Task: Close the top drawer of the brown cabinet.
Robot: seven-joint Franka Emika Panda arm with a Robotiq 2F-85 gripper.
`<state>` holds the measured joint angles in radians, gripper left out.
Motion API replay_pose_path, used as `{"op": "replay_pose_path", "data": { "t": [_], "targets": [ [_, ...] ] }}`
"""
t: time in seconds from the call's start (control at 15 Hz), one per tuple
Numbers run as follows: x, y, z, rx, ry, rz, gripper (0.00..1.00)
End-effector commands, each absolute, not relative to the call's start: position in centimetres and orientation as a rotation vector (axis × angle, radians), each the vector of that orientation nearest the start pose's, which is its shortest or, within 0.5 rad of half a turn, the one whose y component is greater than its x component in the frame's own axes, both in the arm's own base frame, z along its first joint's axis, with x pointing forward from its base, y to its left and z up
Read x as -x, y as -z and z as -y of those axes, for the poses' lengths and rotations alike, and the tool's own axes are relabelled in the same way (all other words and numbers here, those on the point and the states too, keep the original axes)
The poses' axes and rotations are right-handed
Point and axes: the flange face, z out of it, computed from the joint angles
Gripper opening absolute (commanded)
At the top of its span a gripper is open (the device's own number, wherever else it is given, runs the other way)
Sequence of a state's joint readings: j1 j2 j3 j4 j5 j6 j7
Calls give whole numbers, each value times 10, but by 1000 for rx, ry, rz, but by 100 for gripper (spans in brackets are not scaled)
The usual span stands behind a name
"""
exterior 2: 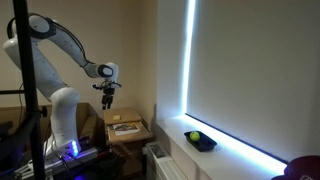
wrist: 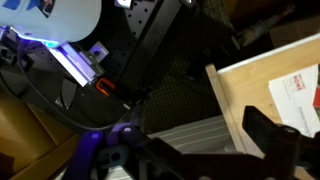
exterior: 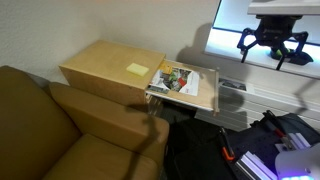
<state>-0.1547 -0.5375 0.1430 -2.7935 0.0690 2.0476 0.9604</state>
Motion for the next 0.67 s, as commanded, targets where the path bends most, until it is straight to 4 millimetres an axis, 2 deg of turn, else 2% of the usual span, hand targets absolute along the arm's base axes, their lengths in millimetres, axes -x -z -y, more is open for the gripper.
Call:
{"op": "replay_pose_path", "data": {
  "t": [0.0,0.13,0.33,0.47,0.53,0.6],
  "targets": [
    [-338,-306,72,2649,-219,-1877,100],
    [-339,-283,109,2545,-160,-2035,100],
    [-332,-242,152,2364,-112,-2269,100],
    [-323,-222,162,2223,-194,-2383,100],
    [-319,-219,165,2149,-259,-2389,100],
    [-323,-230,162,2244,-207,-2354,100]
  ]
}}
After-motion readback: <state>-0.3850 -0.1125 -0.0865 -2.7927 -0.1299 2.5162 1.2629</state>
